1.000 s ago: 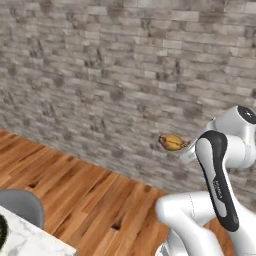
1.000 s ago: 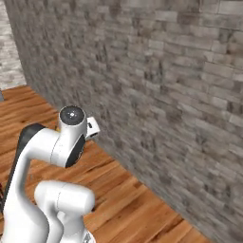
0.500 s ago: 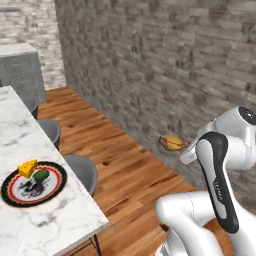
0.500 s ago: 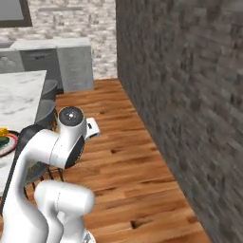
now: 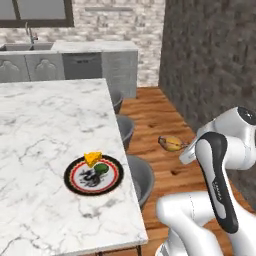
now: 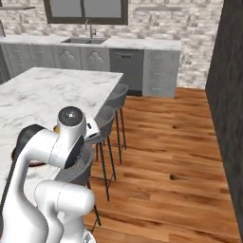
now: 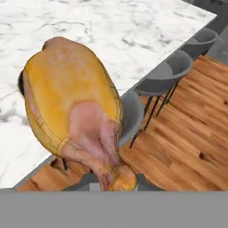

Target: Take the cheese, chicken drumstick, and avocado from the fridge and place them on the plate on the dining counter to create an appetizer plate.

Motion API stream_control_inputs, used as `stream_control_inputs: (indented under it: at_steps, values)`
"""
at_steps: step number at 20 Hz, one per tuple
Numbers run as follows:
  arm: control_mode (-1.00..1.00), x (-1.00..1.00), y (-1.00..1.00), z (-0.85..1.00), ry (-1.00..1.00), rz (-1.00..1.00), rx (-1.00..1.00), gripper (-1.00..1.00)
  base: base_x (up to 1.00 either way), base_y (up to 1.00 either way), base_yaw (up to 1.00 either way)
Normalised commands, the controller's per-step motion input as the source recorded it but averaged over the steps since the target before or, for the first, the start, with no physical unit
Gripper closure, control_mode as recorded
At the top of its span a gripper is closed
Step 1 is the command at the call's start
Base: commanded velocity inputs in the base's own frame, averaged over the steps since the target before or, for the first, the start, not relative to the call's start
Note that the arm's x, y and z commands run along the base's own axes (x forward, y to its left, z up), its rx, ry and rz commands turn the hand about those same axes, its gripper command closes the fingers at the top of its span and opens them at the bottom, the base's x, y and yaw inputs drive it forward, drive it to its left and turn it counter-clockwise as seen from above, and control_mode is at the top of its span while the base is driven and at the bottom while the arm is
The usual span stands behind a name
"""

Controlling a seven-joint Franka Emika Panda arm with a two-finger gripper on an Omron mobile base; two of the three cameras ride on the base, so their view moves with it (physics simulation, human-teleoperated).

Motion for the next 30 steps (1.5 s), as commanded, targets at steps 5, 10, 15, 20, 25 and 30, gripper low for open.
stream_control_inputs:
  at_steps: [5, 10, 15, 20, 25, 30]
  values:
    - [1.0, 0.0, 0.0, 0.0, 0.0, 0.0, 0.0, 1.0, 0.63, -0.21, 0.67]
    - [1.0, 0.0, 0.0, 0.0, 0.0, 0.0, 0.0, 1.0, 0.53, -0.27, 0.69]
    - [1.0, 0.0, 0.0, 0.0, 0.0, 0.0, 0.0, 1.0, 0.39, -0.32, 0.71]
    - [1.0, 0.0, 0.0, 0.0, 0.0, 0.0, 0.0, 1.0, 0.42, -0.45, 0.7]
    - [1.0, 0.0, 0.0, 0.0, 0.0, 0.0, 0.0, 1.0, 0.38, -0.88, 0.57]
    - [1.0, 0.0, 0.0, 0.0, 0.0, 0.0, 0.0, 1.0, 0.33, -0.96, 0.53]
